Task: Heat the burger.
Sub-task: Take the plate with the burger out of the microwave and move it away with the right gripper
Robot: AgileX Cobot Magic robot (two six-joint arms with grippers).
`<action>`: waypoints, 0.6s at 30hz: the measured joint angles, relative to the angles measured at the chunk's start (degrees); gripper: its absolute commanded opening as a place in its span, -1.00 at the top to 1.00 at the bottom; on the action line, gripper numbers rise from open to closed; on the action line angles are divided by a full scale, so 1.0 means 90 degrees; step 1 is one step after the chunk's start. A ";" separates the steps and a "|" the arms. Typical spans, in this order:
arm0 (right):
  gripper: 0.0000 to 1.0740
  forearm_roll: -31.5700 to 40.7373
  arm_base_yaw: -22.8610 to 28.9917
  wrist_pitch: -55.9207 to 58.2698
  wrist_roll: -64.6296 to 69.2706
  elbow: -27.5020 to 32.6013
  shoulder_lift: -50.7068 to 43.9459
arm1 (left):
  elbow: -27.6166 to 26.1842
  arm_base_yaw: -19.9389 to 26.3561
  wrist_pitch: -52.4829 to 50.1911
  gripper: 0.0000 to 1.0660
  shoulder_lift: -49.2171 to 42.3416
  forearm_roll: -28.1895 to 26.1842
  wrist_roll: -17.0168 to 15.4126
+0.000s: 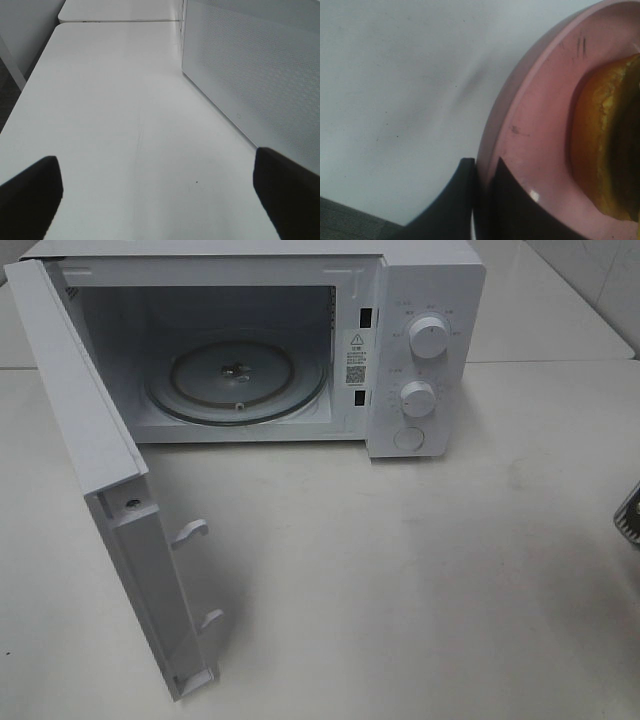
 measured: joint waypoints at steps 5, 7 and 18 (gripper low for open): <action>0.95 -0.0216 0.0000 -0.0108 0.1178 -0.0083 0.0859 | 0.0000 0.0000 0.0000 -0.84 0.0000 0.0000 0.0000; 0.95 -0.0274 0.0000 -0.0121 0.1381 -0.0146 0.0974 | 0.0000 0.0000 0.0000 -0.84 0.0000 0.0000 0.0000; 0.93 -0.0764 -0.0076 -0.0675 0.2986 -0.0656 0.2521 | 0.0000 0.0000 0.0000 -0.84 0.0000 0.0000 0.0000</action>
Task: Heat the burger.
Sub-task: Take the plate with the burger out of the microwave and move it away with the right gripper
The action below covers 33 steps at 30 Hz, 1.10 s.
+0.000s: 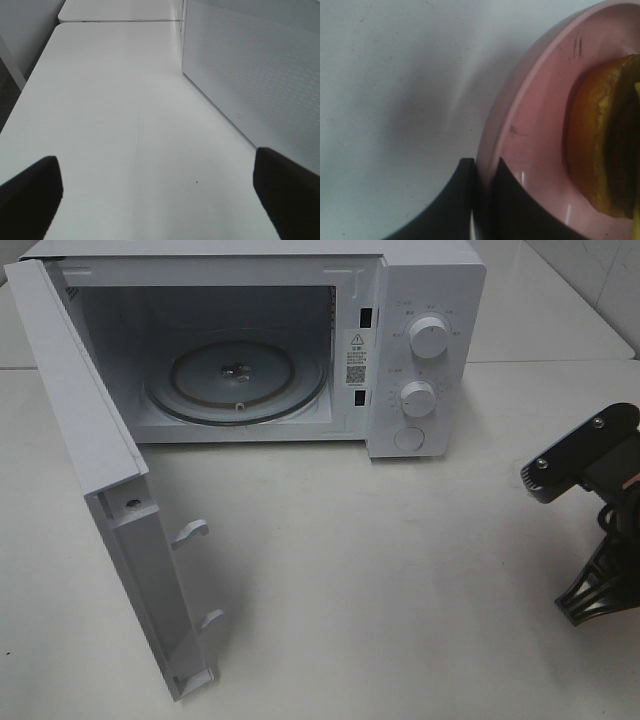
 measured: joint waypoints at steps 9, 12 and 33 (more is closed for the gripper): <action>0.92 -0.0255 -0.0910 -0.0745 0.0038 -0.0019 0.0872 | 0.0000 0.0000 0.0000 -0.84 0.0000 0.0000 0.0000; 0.92 -0.0325 -0.1095 -0.0904 0.0045 -0.0045 0.1038 | 0.0000 0.0000 0.0000 -0.84 0.0000 0.0000 0.0000; 0.75 -0.2546 -0.1827 -0.1299 0.3330 -0.0407 0.2572 | 0.0000 0.0000 0.0000 -0.84 0.0000 0.0000 0.0000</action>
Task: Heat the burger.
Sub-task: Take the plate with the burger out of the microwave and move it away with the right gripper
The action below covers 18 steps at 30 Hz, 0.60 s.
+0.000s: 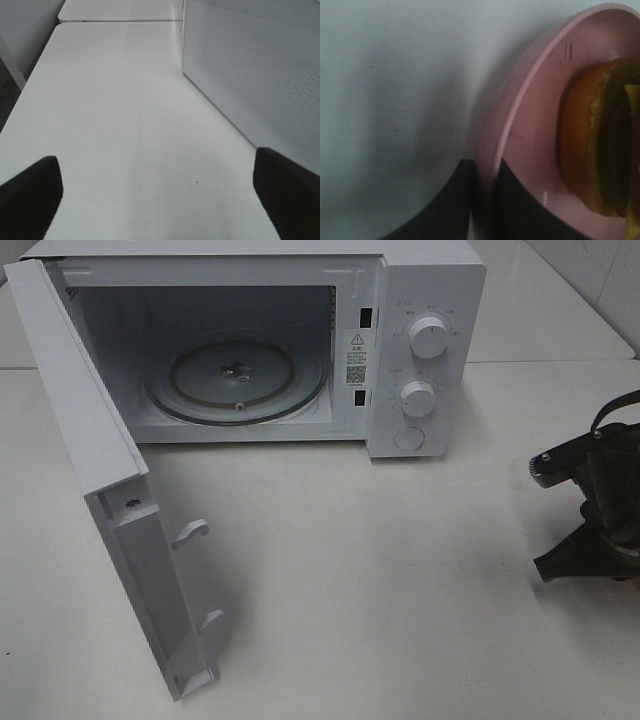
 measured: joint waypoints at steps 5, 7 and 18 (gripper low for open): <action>0.31 -0.0095 0.0000 0.0089 0.0000 0.0000 0.0025 | 0.0000 0.0000 0.0000 -0.84 0.0000 0.0000 0.0000; 0.15 -0.0089 0.0000 0.0095 0.0000 0.0000 0.0025 | 0.0000 0.0000 0.0000 -0.84 0.0000 0.0000 0.0000; -0.11 0.1019 0.0000 0.0051 -0.0630 0.0000 -0.1057 | 0.0000 0.0000 0.0000 -0.84 0.0000 0.0000 0.0000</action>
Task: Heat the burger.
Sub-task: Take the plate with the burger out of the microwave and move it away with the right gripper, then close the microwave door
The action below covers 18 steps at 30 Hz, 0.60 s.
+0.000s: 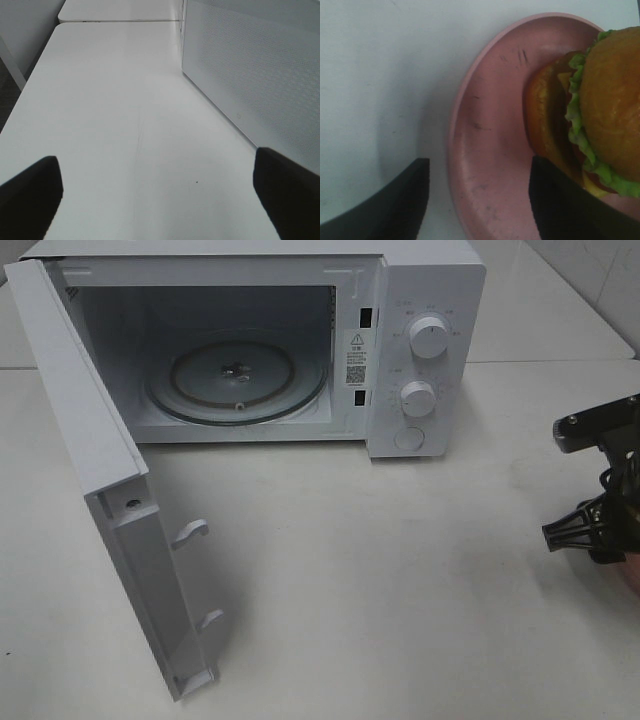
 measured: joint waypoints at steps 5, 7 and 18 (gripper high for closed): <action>-0.11 0.1350 0.0000 -0.0567 -0.1738 -0.0032 -0.0809 | 0.0000 0.0000 0.0000 -0.84 0.0000 0.0000 0.0000; -0.11 0.1980 0.0000 -0.0688 -0.2476 -0.0032 -0.1127 | 0.0000 0.0000 0.0000 -0.84 0.0000 0.0000 0.0000; -0.51 0.5857 0.0000 -0.0668 -0.6863 -0.0032 -0.2502 | 0.0000 0.0000 0.0000 -0.84 0.0000 0.0000 0.0000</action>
